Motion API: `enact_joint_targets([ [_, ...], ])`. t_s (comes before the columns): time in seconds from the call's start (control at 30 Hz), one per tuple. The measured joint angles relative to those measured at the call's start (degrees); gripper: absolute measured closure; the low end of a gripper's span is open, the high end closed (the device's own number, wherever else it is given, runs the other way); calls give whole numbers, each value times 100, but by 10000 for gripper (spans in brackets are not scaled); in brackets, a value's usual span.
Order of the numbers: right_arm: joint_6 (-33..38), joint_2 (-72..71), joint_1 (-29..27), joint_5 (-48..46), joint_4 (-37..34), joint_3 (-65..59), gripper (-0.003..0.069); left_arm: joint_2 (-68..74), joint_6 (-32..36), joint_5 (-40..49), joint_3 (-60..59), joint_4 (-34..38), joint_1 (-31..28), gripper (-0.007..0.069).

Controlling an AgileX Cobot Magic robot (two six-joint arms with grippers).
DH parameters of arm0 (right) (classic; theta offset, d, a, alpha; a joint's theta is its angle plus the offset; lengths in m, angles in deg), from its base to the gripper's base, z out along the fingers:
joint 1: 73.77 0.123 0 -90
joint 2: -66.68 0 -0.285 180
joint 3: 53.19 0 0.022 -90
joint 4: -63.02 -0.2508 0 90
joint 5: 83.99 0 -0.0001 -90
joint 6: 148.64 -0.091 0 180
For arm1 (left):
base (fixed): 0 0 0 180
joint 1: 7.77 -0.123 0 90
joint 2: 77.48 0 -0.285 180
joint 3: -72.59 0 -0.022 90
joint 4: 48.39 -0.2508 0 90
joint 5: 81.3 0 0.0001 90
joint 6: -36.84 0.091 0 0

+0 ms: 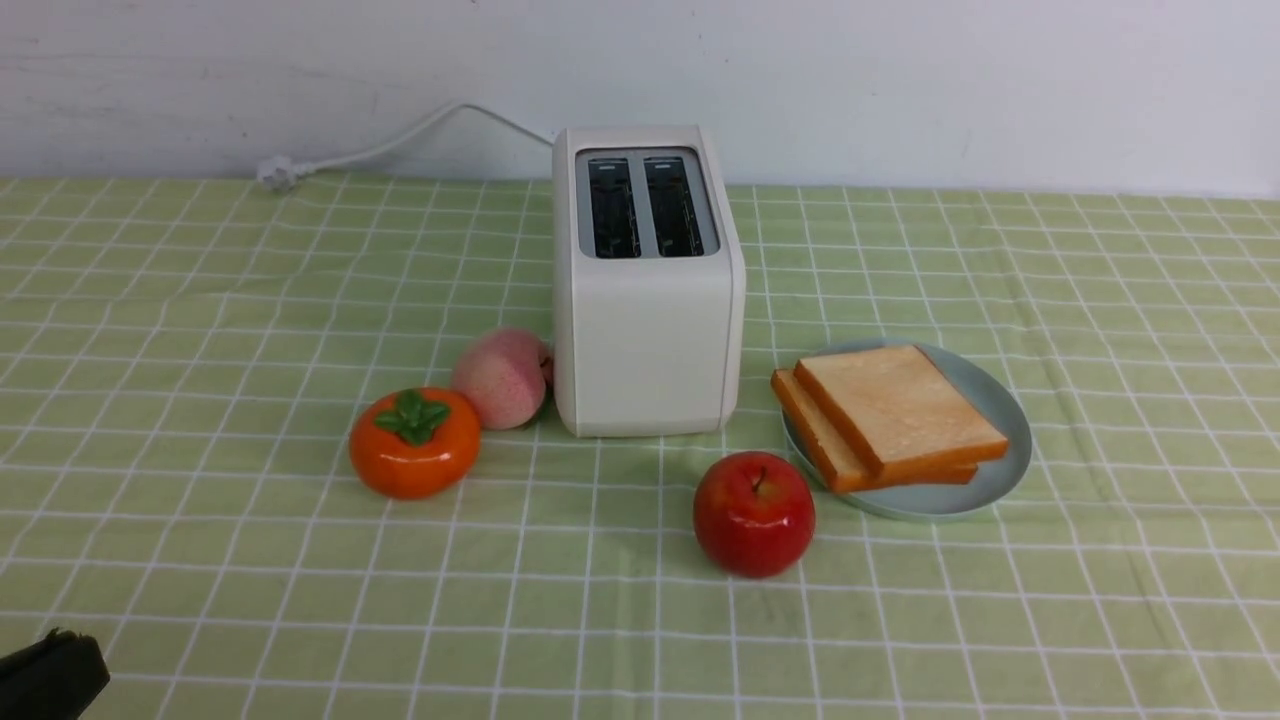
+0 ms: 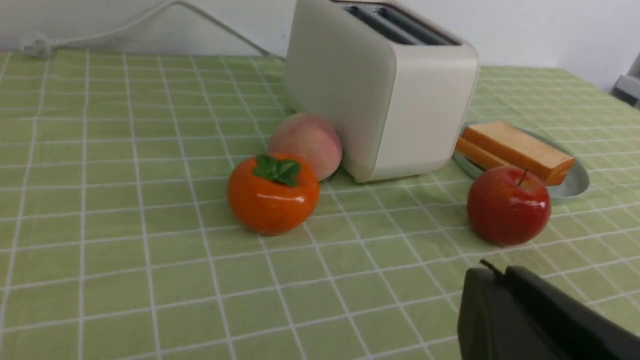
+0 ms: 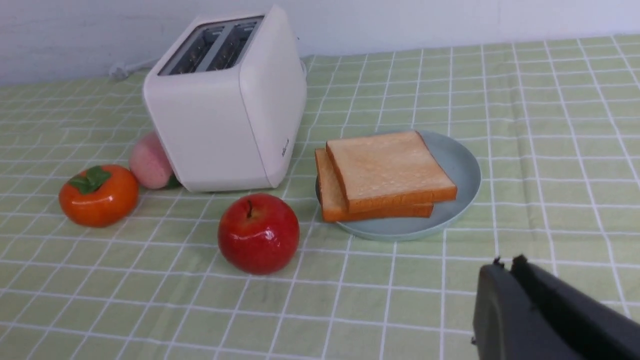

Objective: Take toasted bread from bread machine on green coffee tablecloth place on plate.

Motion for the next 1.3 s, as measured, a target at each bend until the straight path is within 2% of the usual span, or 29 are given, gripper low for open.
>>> enact_joint_targets([
  [0.23, 0, 0, 0, -140, 23, -107, 634, 0, 0, 353, 0, 5, 0, 596],
  [0.4, 0, -218, 0, -95, 492, -136, 637, 0, 0, 413, 0, 17, 0, 595],
  [0.47, 0, -420, 0, 209, 811, -354, 668, 0, 0, 418, 0, 20, 0, 595],
  [0.57, 0, -660, 0, 646, 1024, -932, 678, 0, 0, 424, 0, 20, 0, 595],
  [0.83, 0, -1246, 0, 1581, 1049, -2491, 677, 0, 0, 430, 0, 20, 0, 594],
  [1.13, -481, -1267, 0, 1539, 1259, -2775, 677, 0, 0, 429, 0, 20, 0, 585],
  [1.3, -1528, -1267, 0, 1550, 1910, -2770, 676, 0, 0, 429, 0, 20, 0, 582],
])
